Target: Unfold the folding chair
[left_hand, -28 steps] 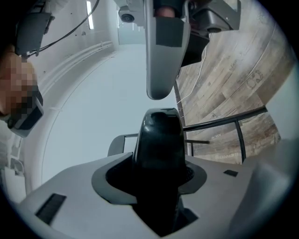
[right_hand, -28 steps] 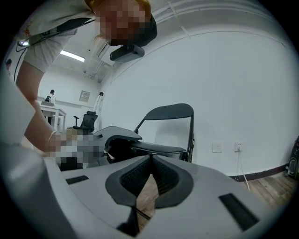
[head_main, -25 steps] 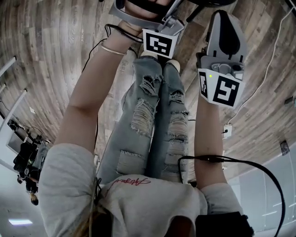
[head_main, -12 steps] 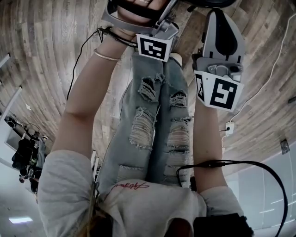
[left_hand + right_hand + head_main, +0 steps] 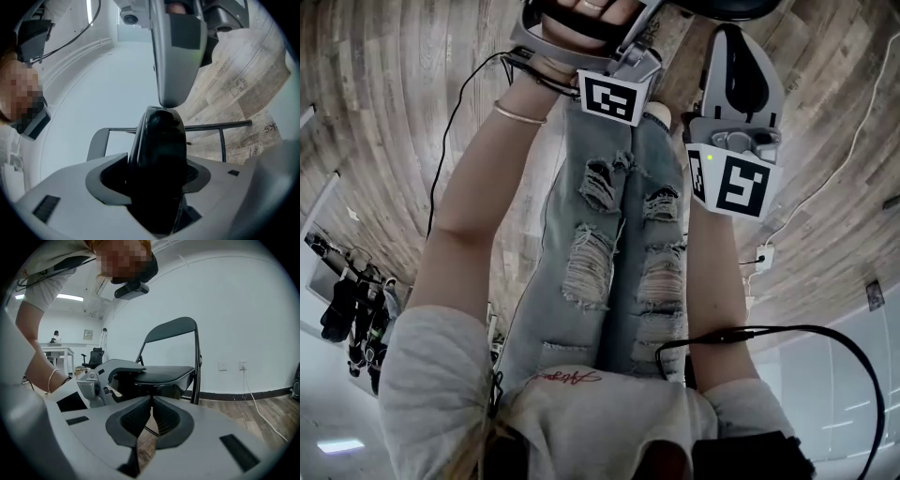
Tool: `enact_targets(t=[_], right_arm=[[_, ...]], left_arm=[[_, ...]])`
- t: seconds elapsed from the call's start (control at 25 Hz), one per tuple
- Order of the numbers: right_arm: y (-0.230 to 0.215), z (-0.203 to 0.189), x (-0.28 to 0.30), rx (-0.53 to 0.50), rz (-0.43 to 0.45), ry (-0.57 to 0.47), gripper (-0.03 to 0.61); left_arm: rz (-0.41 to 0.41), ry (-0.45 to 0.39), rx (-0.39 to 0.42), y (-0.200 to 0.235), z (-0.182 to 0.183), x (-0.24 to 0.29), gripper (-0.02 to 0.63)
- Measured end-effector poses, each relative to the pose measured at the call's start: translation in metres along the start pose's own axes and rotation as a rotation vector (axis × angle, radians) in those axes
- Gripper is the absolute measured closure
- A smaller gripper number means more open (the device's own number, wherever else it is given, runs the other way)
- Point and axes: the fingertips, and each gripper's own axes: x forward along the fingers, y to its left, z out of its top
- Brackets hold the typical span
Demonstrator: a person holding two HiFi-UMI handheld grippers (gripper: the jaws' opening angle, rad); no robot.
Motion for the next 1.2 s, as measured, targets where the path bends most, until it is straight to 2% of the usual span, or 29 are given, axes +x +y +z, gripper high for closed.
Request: enact_targets(t=[0.12, 0.2, 0.32, 0.48, 0.52, 0.6, 0.72, 0.84, 0.88, 1.08, 1.2], right_arm=[[0.008, -0.01, -0.007, 0.004, 0.017, 0.024, 0.551], [0.012, -0.016, -0.013, 0.013, 0.024, 0.036, 0.551], [0.016, -0.017, -0.019, 0.02, 0.031, 0.03, 0.551], [0.022, -0.013, -0.025, 0.019, 0.049, 0.02, 0.551], [0.023, -0.009, -0.026, 0.02, 0.051, 0.017, 0.551], [0.027, 0.009, -0.029, 0.023, 0.059, 0.0, 0.551], [0.036, 0.074, -0.033, 0.022, 0.071, -0.086, 0.551], [0.046, 0.174, -0.039, -0.006, 0.089, -0.206, 0.551], [0.048, 0.21, -0.043, -0.021, 0.089, -0.244, 0.551], [0.053, 0.372, -0.07, -0.027, 0.111, -0.364, 0.55], [0.061, 0.44, -0.091, -0.059, 0.126, -0.383, 0.55]], left_arm=[[-0.016, -0.029, -0.027, -0.002, 0.004, -0.006, 0.322], [-0.017, -0.052, -0.074, -0.003, 0.004, -0.014, 0.319], [-0.01, -0.032, -0.212, -0.001, -0.012, -0.032, 0.307], [0.019, 0.086, -0.412, 0.01, -0.037, -0.071, 0.311], [0.044, 0.112, -0.482, 0.019, -0.041, -0.081, 0.338], [0.098, 0.162, -0.652, 0.043, -0.046, -0.097, 0.597], [0.087, 0.19, -0.902, 0.091, -0.04, -0.102, 0.598], [0.092, 0.135, -1.206, 0.168, -0.028, -0.098, 0.598], [0.108, 0.124, -1.277, 0.197, -0.025, -0.098, 0.598], [0.229, 0.043, -1.378, 0.367, -0.013, -0.098, 0.598], [0.233, 0.008, -1.431, 0.445, -0.003, -0.108, 0.598]])
